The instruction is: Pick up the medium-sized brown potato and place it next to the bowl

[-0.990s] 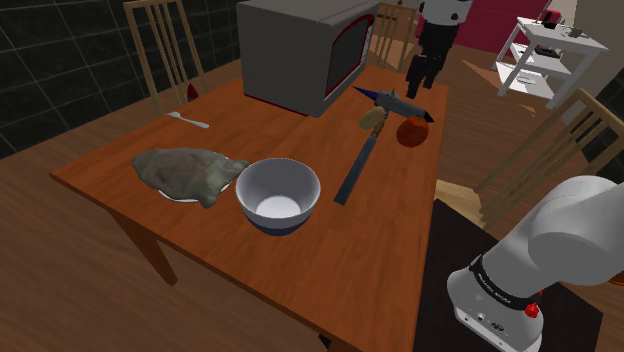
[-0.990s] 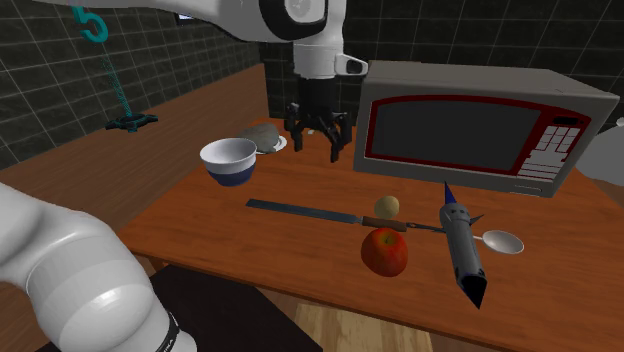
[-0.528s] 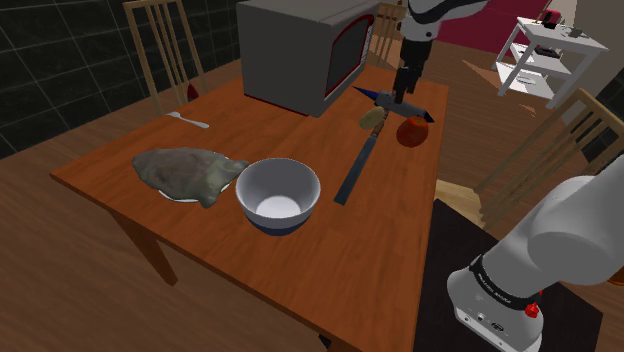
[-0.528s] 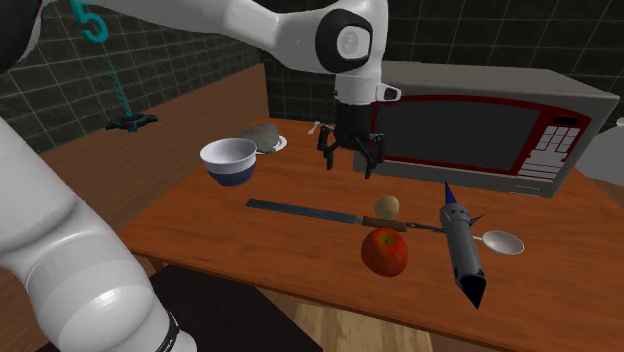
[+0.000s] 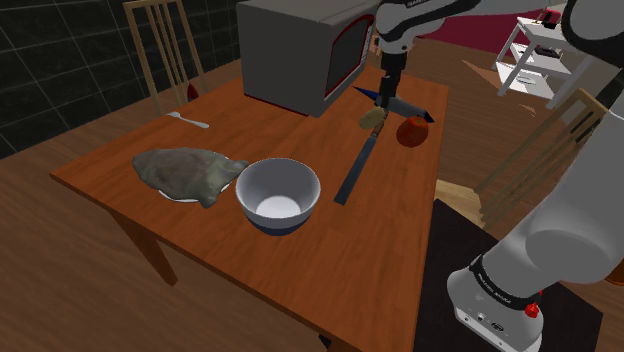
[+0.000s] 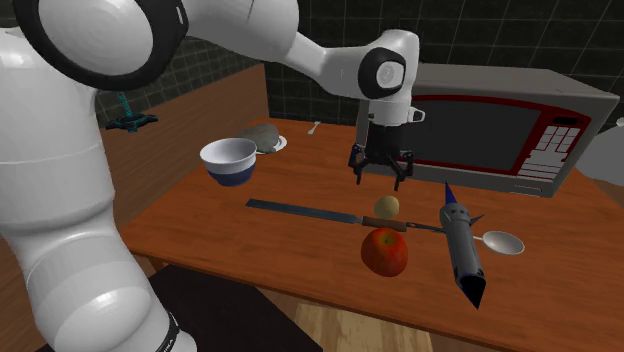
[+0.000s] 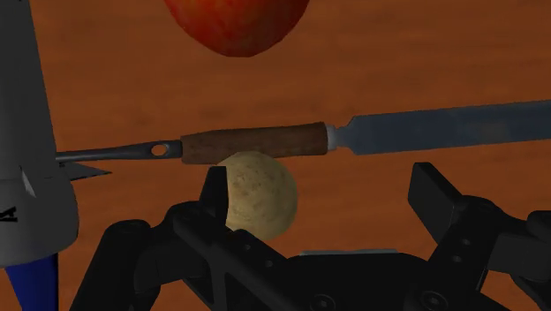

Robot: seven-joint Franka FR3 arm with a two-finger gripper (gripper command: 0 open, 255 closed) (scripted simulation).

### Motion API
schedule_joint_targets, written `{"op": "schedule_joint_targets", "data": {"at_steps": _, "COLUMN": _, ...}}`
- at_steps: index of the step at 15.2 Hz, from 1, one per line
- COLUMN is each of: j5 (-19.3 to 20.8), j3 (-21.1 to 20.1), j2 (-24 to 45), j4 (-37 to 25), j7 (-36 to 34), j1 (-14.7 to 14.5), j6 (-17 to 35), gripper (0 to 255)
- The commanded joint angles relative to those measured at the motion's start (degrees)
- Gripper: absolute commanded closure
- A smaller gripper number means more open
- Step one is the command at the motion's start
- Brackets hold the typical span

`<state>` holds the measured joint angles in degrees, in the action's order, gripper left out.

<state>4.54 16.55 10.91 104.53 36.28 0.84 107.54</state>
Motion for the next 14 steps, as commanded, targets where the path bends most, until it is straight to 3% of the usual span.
{"op": "schedule_joint_targets", "data": {"at_steps": 1, "j5": -0.80, "j3": -0.15, "j2": 5.43, "j4": -4.73, "j7": 2.78, "j1": 0.70, "j6": 0.06, "gripper": 0}}
{"op": "schedule_joint_targets", "data": {"at_steps": 4, "j5": -1.50, "j3": -0.60, "j2": 12.24, "j4": -11.21, "j7": 6.19, "j1": 1.95, "j6": -0.37, "gripper": 0}}
{"op": "schedule_joint_targets", "data": {"at_steps": 14, "j5": -1.62, "j3": -0.63, "j2": 13.25, "j4": -6.76, "j7": 6.25, "j1": 2.34, "j6": 5.11, "gripper": 0}}
